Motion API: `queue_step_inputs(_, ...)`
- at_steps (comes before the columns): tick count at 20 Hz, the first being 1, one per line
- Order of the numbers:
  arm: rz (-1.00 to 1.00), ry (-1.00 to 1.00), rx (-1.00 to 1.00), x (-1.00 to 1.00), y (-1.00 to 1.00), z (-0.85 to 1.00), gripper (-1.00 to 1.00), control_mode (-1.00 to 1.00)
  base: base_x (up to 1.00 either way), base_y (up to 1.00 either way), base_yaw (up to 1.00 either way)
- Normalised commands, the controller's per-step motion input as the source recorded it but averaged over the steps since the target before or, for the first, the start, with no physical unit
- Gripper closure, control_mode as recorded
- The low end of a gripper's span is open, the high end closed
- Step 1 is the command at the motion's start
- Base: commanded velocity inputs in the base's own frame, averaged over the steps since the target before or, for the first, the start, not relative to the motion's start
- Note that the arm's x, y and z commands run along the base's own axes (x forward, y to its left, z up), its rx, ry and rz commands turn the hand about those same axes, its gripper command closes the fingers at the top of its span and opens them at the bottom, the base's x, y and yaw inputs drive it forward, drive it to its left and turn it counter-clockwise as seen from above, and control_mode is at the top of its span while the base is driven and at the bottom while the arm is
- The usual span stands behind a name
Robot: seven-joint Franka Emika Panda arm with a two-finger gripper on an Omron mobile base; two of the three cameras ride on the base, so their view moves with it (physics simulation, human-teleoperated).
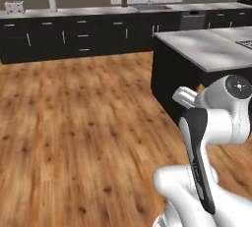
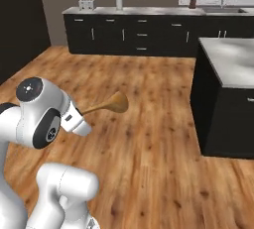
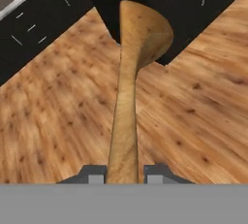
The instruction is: Organize the utensils by type. Pick up the wooden spoons from the counter and place them in the open cabinet. Then pick up the metallic utensils from the counter and place them in the open drawer.
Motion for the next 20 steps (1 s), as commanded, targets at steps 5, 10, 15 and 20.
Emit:
queue_step_inputs(5,0.00,0.00,0.00,0.00,0.00,0.00,1.00,1.00,0.45,0.00,0.47)
queue_step_inputs(10,0.00,0.00,0.00,0.00,0.00,0.00,1.00,1.00,0.26,0.00,0.58)
queue_step_inputs(15,0.00,0.00,0.00,0.00,0.00,0.00,1.00,1.00,0.30,0.00,0.67)
queue_step_inputs(20,0.00,0.00,0.00,0.00,0.00,0.00,1.00,1.00,0.23,0.00,0.78)
